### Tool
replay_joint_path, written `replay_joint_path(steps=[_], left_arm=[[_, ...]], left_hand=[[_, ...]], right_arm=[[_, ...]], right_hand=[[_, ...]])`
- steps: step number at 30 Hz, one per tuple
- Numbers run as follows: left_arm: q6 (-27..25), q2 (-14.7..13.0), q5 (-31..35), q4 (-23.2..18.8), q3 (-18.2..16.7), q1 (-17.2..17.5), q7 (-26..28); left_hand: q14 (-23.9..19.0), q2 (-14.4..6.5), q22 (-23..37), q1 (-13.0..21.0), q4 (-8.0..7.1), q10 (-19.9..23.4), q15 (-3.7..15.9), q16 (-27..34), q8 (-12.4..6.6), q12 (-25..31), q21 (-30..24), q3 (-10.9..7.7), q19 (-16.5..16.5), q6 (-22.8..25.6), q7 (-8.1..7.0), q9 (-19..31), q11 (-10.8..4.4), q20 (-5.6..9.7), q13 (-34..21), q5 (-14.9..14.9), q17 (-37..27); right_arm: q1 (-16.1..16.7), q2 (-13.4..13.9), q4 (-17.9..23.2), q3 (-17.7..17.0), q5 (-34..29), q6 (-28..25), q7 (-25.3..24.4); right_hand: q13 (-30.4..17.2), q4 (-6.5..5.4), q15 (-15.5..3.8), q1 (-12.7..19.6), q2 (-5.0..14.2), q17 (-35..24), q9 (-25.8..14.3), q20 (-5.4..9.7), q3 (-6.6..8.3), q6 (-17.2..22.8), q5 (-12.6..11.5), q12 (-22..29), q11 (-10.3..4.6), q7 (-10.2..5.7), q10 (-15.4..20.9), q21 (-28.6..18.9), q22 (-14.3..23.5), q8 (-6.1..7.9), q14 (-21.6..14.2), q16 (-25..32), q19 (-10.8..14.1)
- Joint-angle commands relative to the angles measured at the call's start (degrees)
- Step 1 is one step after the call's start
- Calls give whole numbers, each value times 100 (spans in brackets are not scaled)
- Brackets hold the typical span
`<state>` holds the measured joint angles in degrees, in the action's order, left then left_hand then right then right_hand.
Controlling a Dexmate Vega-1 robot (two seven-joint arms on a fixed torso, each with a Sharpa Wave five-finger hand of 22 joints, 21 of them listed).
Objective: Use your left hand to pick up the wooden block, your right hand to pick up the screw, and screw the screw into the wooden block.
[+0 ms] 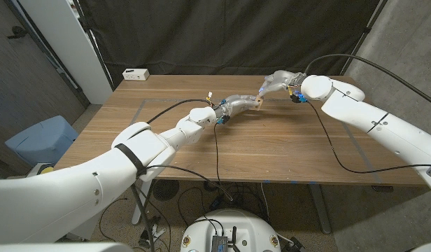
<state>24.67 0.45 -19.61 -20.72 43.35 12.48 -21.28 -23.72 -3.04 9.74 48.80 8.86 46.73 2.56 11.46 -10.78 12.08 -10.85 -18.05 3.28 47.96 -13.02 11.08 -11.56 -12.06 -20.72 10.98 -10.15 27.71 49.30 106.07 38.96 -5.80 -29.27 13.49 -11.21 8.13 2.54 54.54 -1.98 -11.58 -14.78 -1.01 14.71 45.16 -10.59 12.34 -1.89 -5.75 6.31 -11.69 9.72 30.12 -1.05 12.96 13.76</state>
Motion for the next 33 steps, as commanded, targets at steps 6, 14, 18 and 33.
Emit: replay_joint_path(steps=[6,14,18,33], left_arm=[[9,25,-7,6,41,-48,9],[61,22,14,4,68,-50,-3],[95,17,10,2,64,-40,-26],[295,-23,-3,-15,16,24,-143]], left_hand=[[7,-13,27,-10,-23,-25,173,21,-56,23,-14,-21,-23,69,16,11,-15,-5,-12,10,-16],[15,-23,27,-12,-28,-22,171,20,-65,28,-14,-22,-21,99,16,11,-11,-4,-20,10,-19],[7,-21,27,-11,-26,-22,174,22,-68,26,-13,-22,-22,107,17,12,-6,-5,-18,10,-18],[6,-25,28,-14,-26,-38,172,20,-56,23,-13,-26,-24,85,16,10,4,-5,-18,11,-17]], right_arm=[[-56,-71,-27,76,-137,-141,-57],[-1,-89,14,54,-147,-212,-163],[28,-89,58,43,-156,-270,-217],[85,-71,163,7,-118,-299,-298]], right_hand=[[-10,-121,24,-262,-45,-33,-1,-31,-76,109,22,38,28,37,149,-35,26,99,-104,62,75],[-9,-185,21,-467,-94,-35,9,-43,-155,219,19,42,35,84,250,-36,29,153,-184,77,122],[-9,-211,20,-556,-100,-35,17,-44,-182,283,15,48,34,100,317,-33,30,181,-225,84,137],[-12,-347,40,-1018,-200,-38,65,-89,-355,-87,2,-44,178,200,249,24,36,18,-204,37,48]])
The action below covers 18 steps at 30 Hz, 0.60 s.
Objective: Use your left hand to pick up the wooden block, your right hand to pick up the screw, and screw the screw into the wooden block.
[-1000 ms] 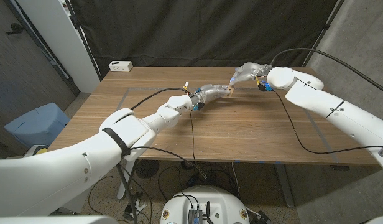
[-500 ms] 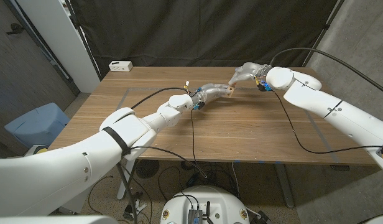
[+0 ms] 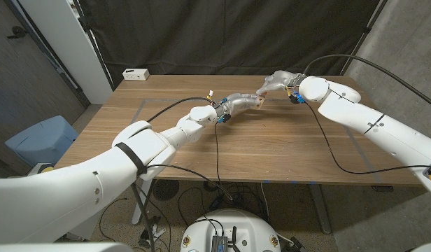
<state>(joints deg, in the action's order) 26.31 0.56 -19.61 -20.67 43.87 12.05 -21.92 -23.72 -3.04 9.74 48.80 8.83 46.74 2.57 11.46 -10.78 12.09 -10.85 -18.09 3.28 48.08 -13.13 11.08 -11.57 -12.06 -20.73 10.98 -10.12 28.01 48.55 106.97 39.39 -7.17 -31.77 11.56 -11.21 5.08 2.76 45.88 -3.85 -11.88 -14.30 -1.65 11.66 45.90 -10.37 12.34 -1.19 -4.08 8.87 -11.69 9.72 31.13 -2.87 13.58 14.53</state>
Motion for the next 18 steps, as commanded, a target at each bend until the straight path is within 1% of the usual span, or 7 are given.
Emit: replay_joint_path(steps=[1,3,7,9,15,16,18], left_arm=[[140,-37,0,-21,-38,70,-85],[166,-42,3,-24,-42,79,-91],[207,-49,4,-29,-55,94,-105],[230,-54,9,-32,-58,99,-110],[242,-54,17,-33,-65,100,-126],[246,-54,20,-34,-64,99,-128],[250,-54,25,-35,-64,98,-127]], left_hand=[[5,-24,28,-11,-21,-38,174,20,-55,22,-13,-22,-23,72,28,10,5,-5,-16,11,-19],[4,-25,28,-13,-23,-38,177,20,-53,24,-13,-21,-24,65,28,10,-8,-5,-19,10,-20],[2,-25,28,-12,-22,-56,175,21,-51,17,-13,-22,-23,59,28,10,22,-5,-17,10,-19],[5,-25,28,-9,-20,-51,172,19,-50,17,-13,-23,-23,55,28,9,12,-5,-13,11,-19],[5,-27,28,-10,-21,-51,168,19,-49,16,-14,-25,-23,47,29,9,11,-5,-8,11,-19],[3,-24,28,-9,-20,-53,168,19,-50,16,-14,-25,-22,50,29,9,9,-5,-10,10,-19],[7,-30,28,-11,-23,-48,162,18,-51,20,-14,-26,-22,52,28,9,3,-5,-11,11,-20]], right_arm=[[59,5,78,-40,23,-53,-113],[65,14,84,-49,35,-29,-114],[74,17,93,-68,61,-14,-124],[78,20,94,-78,76,2,-124],[83,71,117,-114,151,50,-57],[56,117,135,-123,198,49,53],[27,179,145,-116,213,109,151]], right_hand=[[-13,-49,20,-180,-20,-9,23,-30,-59,-206,-22,-49,107,39,-14,26,36,-106,-21,-28,-37],[-14,-82,28,-312,-47,-9,53,-22,-104,-385,-34,-77,110,117,-57,35,38,-202,-2,-48,-62],[-16,-95,46,-380,-54,-8,69,-39,-123,-499,-41,-97,123,100,-101,45,38,-263,19,-66,-92],[-17,-97,54,-429,-62,-3,85,-48,-137,-623,-49,-108,162,152,-133,48,38,-330,23,-78,-111],[-18,-101,111,-489,-59,2,104,-75,-150,-771,-55,-128,175,199,-198,70,38,-414,90,-115,-184],[-19,-103,123,-508,-59,2,110,-87,-154,-827,-55,-138,190,201,-233,74,38,-444,105,-123,-204],[-21,-94,171,-539,-61,10,128,-111,-159,-939,-59,-158,196,274,-324,92,38,-516,202,-168,-285]])
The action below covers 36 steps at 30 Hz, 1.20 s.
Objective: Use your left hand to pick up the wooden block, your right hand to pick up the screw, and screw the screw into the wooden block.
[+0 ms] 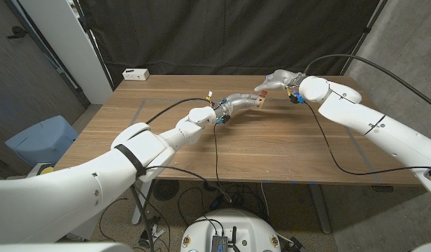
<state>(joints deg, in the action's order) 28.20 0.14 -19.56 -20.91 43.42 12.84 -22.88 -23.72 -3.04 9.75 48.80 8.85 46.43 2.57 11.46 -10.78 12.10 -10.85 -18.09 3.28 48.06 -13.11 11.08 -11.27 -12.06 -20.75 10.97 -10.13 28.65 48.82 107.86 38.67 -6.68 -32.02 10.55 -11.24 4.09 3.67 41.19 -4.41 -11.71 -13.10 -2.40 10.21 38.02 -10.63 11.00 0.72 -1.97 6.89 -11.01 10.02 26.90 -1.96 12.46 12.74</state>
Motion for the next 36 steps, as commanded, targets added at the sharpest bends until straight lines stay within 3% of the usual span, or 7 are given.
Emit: replay_joint_path(steps=[1,8,19,36], left_arm=[[63,-12,22,-12,-19,20,-30],[67,-13,31,-13,-21,14,-28],[38,-26,32,-8,-25,-2,-33],[-104,-35,23,12,-16,-61,19]], left_hand=[[6,-31,28,-13,-26,-22,165,20,-51,18,-14,-26,-22,54,26,9,-22,-5,-10,11,-20],[3,-26,27,-8,-21,-29,169,19,-49,19,-14,-27,-20,44,26,9,-11,-5,-12,13,-19],[8,-24,27,-12,-24,-22,170,18,-50,17,-14,-25,-19,41,26,8,-34,-5,1,11,-20],[5,-21,27,-13,-23,-19,175,19,-56,22,-13,-24,-18,53,26,8,-15,-5,2,8,-20]], right_arm=[[-69,180,65,-37,188,131,347],[-111,291,121,-71,259,239,558],[-204,402,115,-108,352,358,869],[-420,432,-190,-76,443,602,1308]], right_hand=[[-18,12,95,-74,-4,-3,15,-58,-13,-186,-34,-43,-14,68,-196,30,7,-119,132,-67,-136],[-21,75,189,-67,45,16,60,-83,32,-479,-16,-68,-15,58,-502,58,6,-326,397,-151,-390],[-21,175,241,48,127,26,84,-108,135,-713,-80,-69,0,112,-731,63,4,-490,575,-177,-569],[-19,482,260,490,179,25,102,-139,398,-1078,-207,-77,-130,-103,-1170,40,-3,-726,804,-170,-735]])
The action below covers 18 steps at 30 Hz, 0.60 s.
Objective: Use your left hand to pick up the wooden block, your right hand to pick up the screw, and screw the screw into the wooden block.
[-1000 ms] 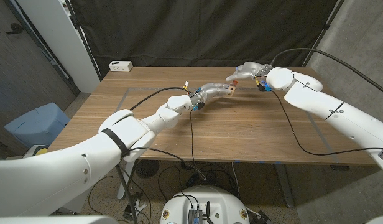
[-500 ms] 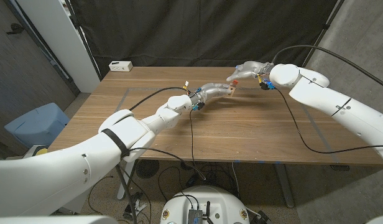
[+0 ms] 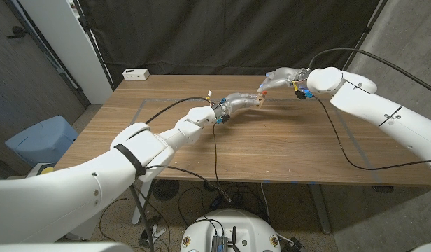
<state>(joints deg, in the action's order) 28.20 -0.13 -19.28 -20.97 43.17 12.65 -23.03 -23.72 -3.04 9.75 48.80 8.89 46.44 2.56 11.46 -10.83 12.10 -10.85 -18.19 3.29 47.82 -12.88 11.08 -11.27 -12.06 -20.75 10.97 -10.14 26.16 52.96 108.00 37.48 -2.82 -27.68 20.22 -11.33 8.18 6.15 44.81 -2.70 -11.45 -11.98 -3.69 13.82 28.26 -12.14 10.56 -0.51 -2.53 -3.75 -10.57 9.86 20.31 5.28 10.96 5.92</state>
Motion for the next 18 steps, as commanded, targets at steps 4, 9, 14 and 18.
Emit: replay_joint_path(steps=[4,9,14,18], left_arm=[[-135,-16,-9,22,14,-58,39],[-196,-9,-5,30,30,-88,72],[-277,14,-15,38,45,-117,107],[-306,27,-14,41,67,-134,131]], left_hand=[[2,-18,27,-15,-29,-15,178,21,-51,24,-13,-11,-19,78,2,8,-21,-4,2,7,-19],[1,-16,27,-16,-28,-11,179,21,-51,26,-13,-10,-20,79,2,8,-31,-5,2,6,-19],[15,-10,27,-19,-28,-14,175,15,-52,25,-12,-9,-21,81,2,8,-35,-5,1,3,-19],[12,-11,27,-20,-29,-24,182,18,-51,20,-11,-8,-26,81,2,8,-49,-6,3,3,-20]], right_arm=[[-212,5,-289,55,65,243,406],[-278,-14,-339,90,16,225,474],[-290,-21,-346,105,-41,185,463],[-281,-30,-346,114,-84,164,434]], right_hand=[[-9,111,11,212,16,-3,-11,-16,87,-188,-74,-36,-43,-51,-193,-5,12,-115,137,-23,-85],[-9,138,6,284,23,-4,-14,-17,128,-236,-85,-34,-54,-75,-252,-12,11,-142,181,-26,-89],[-8,169,3,381,23,-5,-28,-13,178,-150,-89,-15,-58,-103,-268,-21,10,-108,189,-12,-88],[-8,193,-15,479,4,-6,-48,5,223,-17,-77,12,-74,-109,-250,-38,9,-49,167,11,-61]])
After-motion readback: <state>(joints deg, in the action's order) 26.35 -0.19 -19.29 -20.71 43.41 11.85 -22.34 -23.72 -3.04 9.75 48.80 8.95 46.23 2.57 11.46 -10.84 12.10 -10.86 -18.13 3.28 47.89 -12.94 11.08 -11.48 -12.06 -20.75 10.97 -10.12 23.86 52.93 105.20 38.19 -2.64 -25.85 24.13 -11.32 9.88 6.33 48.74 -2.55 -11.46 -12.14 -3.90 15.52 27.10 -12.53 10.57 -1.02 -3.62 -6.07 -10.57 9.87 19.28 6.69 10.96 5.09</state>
